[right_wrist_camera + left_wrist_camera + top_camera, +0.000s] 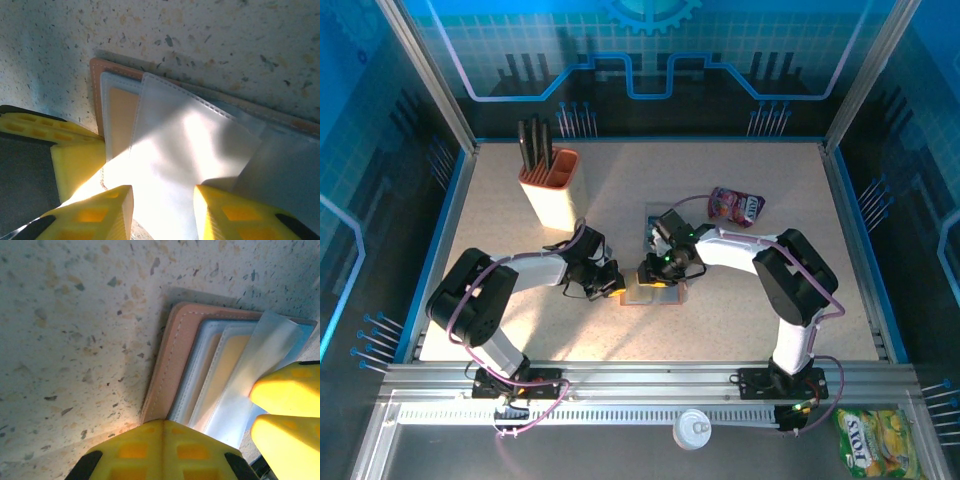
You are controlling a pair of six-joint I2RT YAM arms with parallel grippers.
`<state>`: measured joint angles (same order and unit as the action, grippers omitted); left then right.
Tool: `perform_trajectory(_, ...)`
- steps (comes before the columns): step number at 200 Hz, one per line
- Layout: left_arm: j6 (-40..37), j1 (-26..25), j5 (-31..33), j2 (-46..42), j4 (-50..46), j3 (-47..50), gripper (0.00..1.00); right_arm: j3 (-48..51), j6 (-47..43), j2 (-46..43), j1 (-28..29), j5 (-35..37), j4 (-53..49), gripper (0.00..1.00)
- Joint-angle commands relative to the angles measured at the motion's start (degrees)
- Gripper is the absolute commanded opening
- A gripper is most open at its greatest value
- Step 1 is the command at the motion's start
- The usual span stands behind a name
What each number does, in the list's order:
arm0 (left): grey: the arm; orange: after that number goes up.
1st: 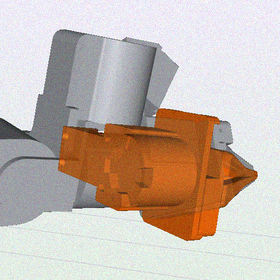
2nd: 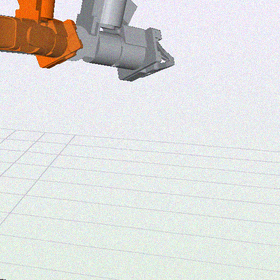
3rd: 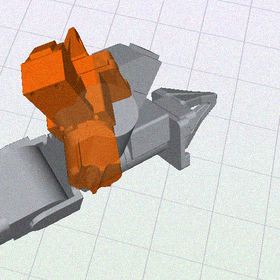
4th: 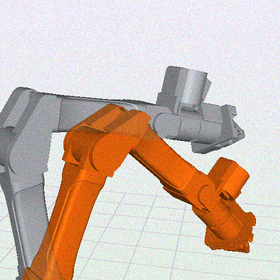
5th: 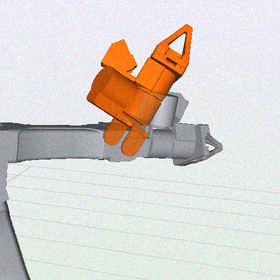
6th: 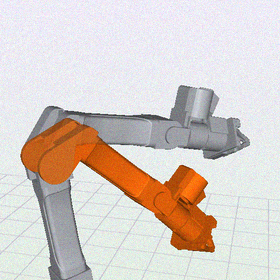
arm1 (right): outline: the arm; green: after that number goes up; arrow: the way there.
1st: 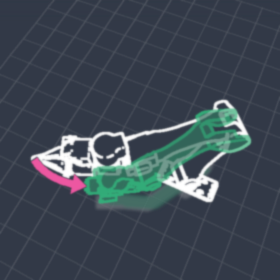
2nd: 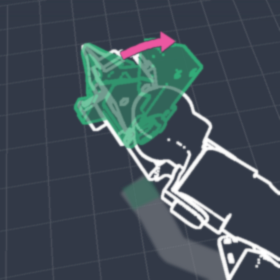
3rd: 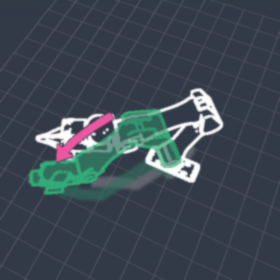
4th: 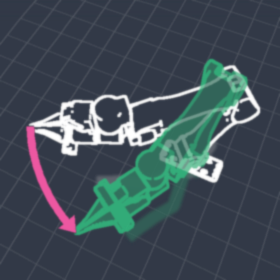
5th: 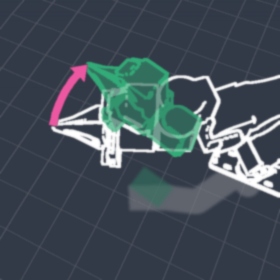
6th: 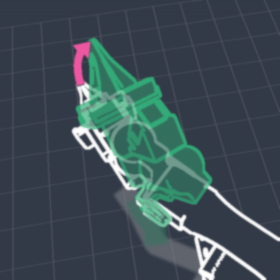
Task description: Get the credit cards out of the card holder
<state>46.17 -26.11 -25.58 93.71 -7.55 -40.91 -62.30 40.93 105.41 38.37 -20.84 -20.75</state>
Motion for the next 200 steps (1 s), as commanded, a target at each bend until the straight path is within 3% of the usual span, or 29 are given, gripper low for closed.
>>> perform_trajectory(1, -1.1, -0.2, 0.8, 0.9, -2.8, 0.0, 0.03, 1.6, -0.5, -1.6, -0.7, 0.5, -0.3, 0.38)
perform_trajectory(99, -0.8, -0.1, 2.1, -4.6, -6.1, -3.0, 0.05, 6.3, 0.2, -2.1, -2.1, -5.2, 7.9, 0.38)
perform_trajectory(200, 1.9, -1.0, -0.4, -5.4, -4.2, -4.8, 0.2, 9.6, 0.1, -1.9, -3.9, -8.6, 13.2, 0.36)
